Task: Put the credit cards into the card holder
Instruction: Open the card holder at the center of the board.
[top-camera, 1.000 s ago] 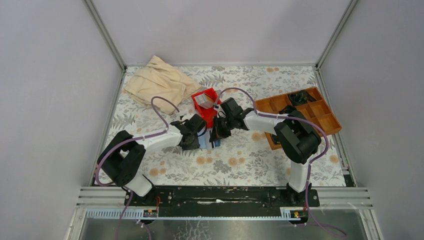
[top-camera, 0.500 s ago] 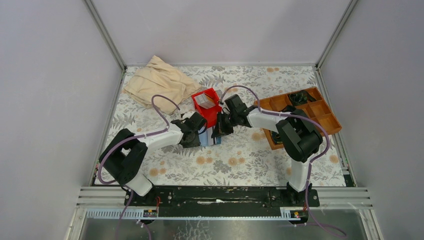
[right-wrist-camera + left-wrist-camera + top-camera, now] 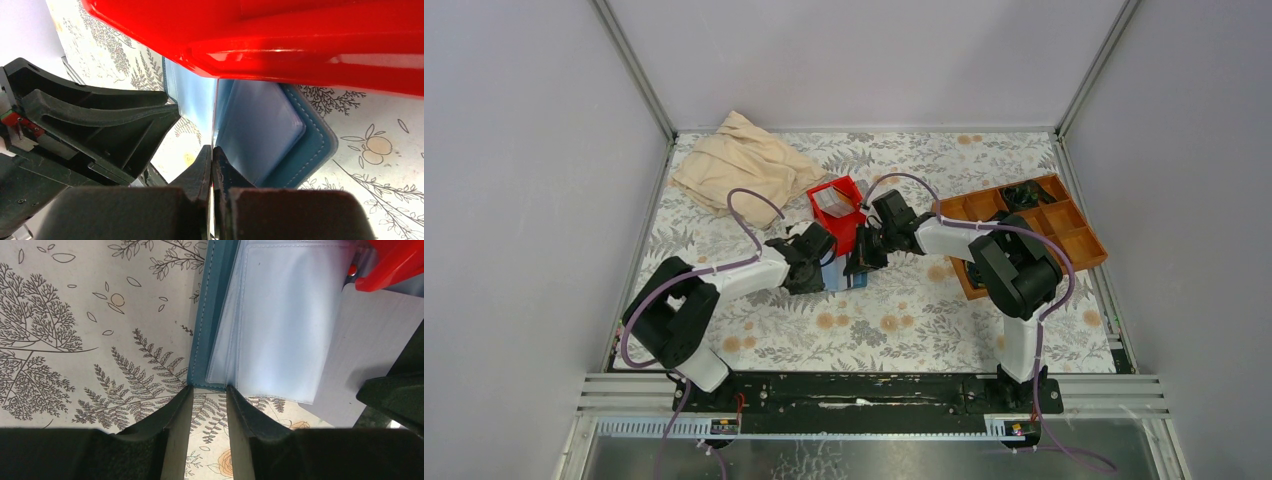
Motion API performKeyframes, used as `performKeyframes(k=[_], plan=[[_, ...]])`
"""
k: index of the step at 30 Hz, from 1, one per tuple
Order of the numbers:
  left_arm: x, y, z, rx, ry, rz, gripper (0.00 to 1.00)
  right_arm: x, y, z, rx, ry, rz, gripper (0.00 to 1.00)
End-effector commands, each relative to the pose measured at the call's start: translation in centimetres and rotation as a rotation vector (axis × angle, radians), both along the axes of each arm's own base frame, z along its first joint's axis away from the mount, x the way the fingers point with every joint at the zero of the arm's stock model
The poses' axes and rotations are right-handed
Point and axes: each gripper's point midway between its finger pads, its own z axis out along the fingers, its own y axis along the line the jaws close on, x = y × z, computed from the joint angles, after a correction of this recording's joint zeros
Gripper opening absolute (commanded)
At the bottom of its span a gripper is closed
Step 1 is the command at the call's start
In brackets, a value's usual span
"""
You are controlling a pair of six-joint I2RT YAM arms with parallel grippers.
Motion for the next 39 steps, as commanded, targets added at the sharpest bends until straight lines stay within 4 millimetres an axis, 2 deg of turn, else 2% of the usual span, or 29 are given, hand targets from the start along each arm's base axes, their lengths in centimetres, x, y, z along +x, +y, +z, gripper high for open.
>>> performKeyframes(k=[1,10,16,22,27,39], plan=[[-0.7,1.5,-1.8,0.041,0.033,0.012,0.38,1.4,1.4,2.2,0.079,-0.029,0.003,0.00],[2.5,1.7,4.0,-0.046,-0.116,0.081,0.39,1.1,1.0,1.1,0.056,-0.015,0.005,0.00],[4.7,1.6,6.0,-0.099,-0.184,0.108,0.39,0.8,0.7,0.7,0.036,-0.011,0.011,0.00],[5.7,1.3,5.0,-0.090,-0.164,0.094,0.39,0.7,0.4,0.9,0.020,-0.023,0.019,0.00],[5.7,1.1,3.7,-0.093,-0.146,0.087,0.39,0.6,0.2,1.0,0.014,-0.027,0.022,0.00],[3.7,2.0,0.9,-0.059,-0.069,0.075,0.36,0.6,-0.2,2.0,0.008,-0.060,0.020,0.00]])
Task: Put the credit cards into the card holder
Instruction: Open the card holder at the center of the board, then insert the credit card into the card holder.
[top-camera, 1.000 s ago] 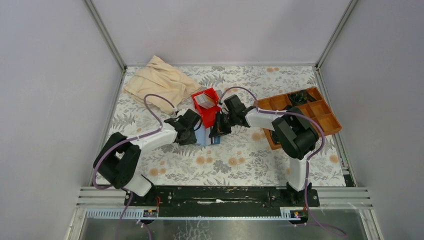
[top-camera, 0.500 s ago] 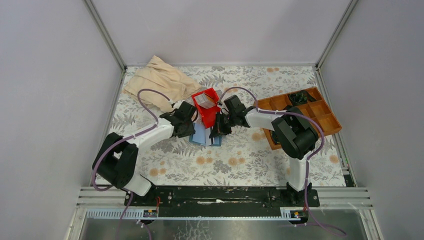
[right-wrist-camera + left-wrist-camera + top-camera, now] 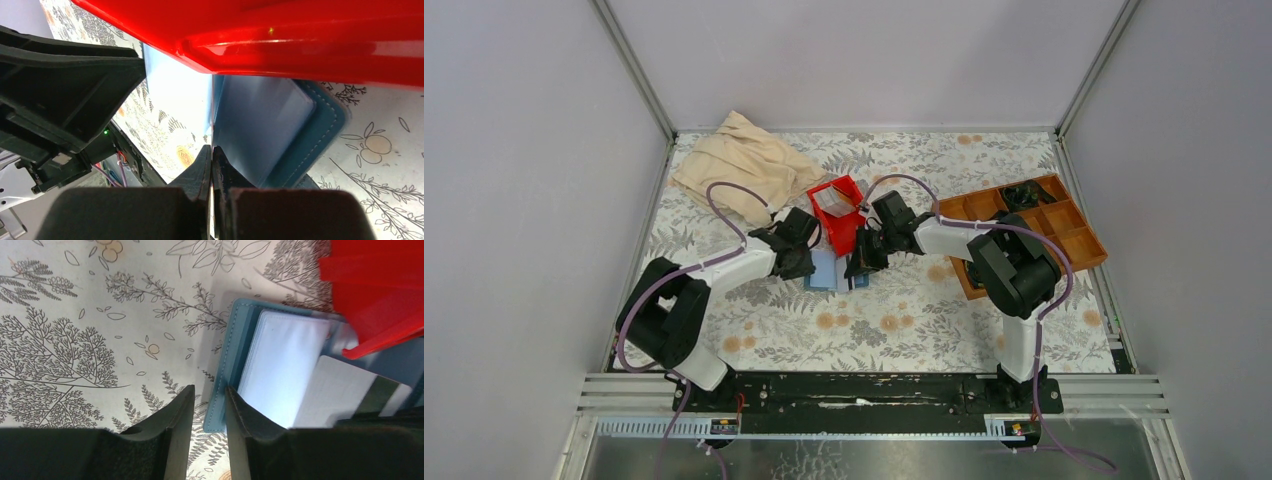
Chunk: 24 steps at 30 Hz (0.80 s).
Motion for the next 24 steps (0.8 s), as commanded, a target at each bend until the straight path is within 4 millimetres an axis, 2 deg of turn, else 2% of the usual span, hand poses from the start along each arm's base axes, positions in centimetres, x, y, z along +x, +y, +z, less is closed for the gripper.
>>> performKeyframes(k=[1,13,24], plan=[[-0.5,0.4,-1.4,0.015,0.018,-0.012,0.35,1.0,0.0,2.5,0.020,-0.064,-0.011,0.00],[-1.9,1.2,-3.0,0.038,0.069,-0.006,0.35,1.7,0.2,3.8,0.061,-0.081,-0.026,0.00],[-2.4,1.4,-3.3,0.043,0.081,-0.004,0.35,2.1,0.9,3.5,0.095,-0.055,-0.028,0.00]])
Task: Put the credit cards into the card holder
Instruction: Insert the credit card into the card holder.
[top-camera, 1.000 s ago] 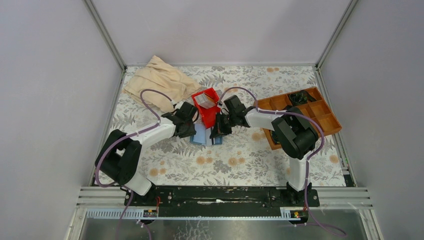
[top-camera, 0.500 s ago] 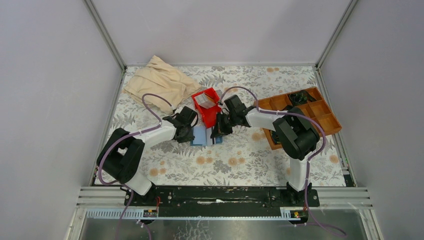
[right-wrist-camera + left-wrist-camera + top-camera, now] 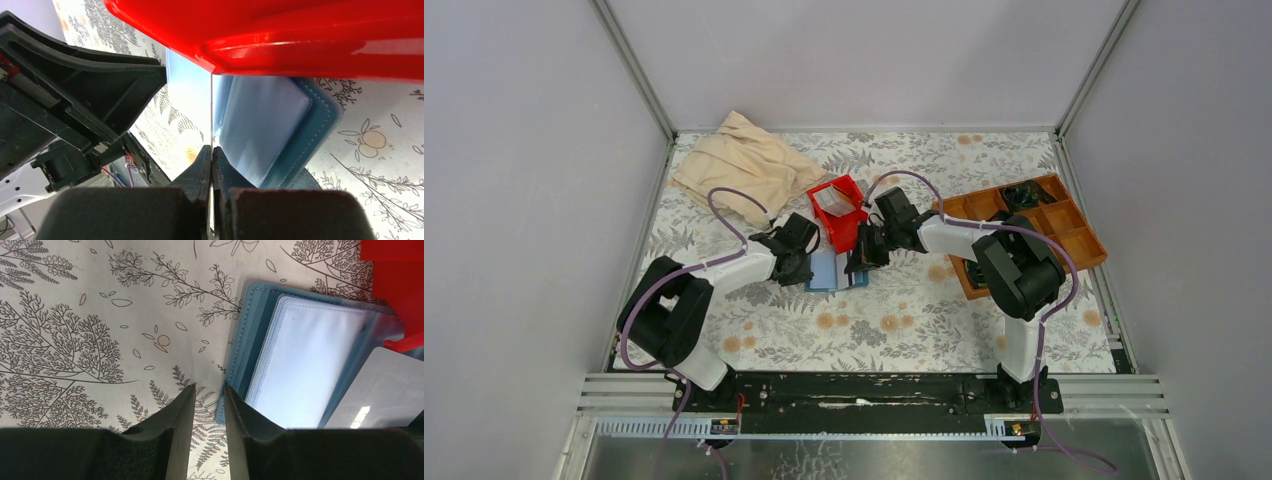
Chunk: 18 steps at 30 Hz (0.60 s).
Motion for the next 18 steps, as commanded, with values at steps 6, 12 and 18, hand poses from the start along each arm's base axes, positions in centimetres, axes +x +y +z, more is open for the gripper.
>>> performKeyframes(k=[6,12,18], plan=[[-0.9,0.7,-1.5,0.024,0.035,0.000,0.35,1.7,1.5,2.2,0.087,-0.037,-0.006,0.00],[-0.8,0.7,-1.5,0.024,0.033,0.000,0.35,1.6,1.2,1.5,0.076,-0.029,-0.009,0.00],[-0.9,0.7,-1.6,0.025,0.037,-0.001,0.35,1.6,1.1,1.2,0.067,-0.028,-0.012,0.00]])
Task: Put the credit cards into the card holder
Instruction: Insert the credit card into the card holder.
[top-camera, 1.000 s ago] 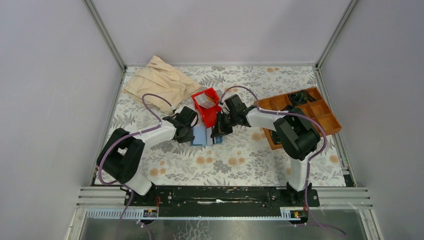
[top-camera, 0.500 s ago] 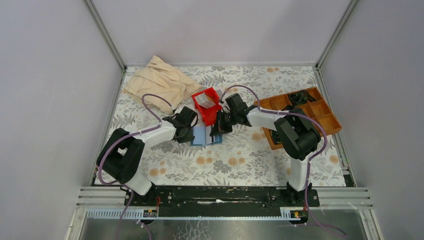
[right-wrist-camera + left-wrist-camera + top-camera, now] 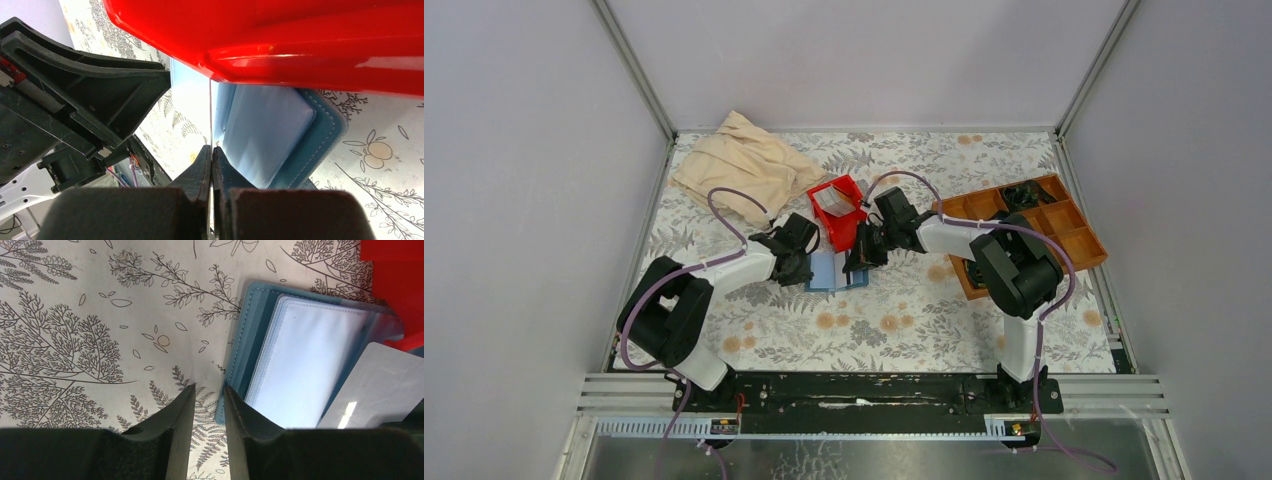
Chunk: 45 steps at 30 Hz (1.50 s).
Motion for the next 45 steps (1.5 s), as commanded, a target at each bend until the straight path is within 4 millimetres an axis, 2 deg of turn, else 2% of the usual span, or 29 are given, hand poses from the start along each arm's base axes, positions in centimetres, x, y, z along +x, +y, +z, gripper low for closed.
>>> performKeyframes(k=[1,23,34,45], plan=[[-0.9,0.8,-1.6,0.027,0.039,-0.001,0.35,1.3,0.6,1.1,0.041,-0.034,-0.006,0.00],[-1.5,0.9,-2.0,0.029,0.057,-0.010,0.35,2.5,0.7,0.4,0.031,0.002,-0.062,0.00],[-1.5,0.8,-2.1,0.032,0.062,-0.020,0.34,2.0,0.6,-0.2,0.054,0.048,-0.087,0.00],[-1.6,0.9,-2.3,0.033,0.066,-0.023,0.34,1.2,-0.5,-0.7,0.025,0.031,-0.105,0.00]])
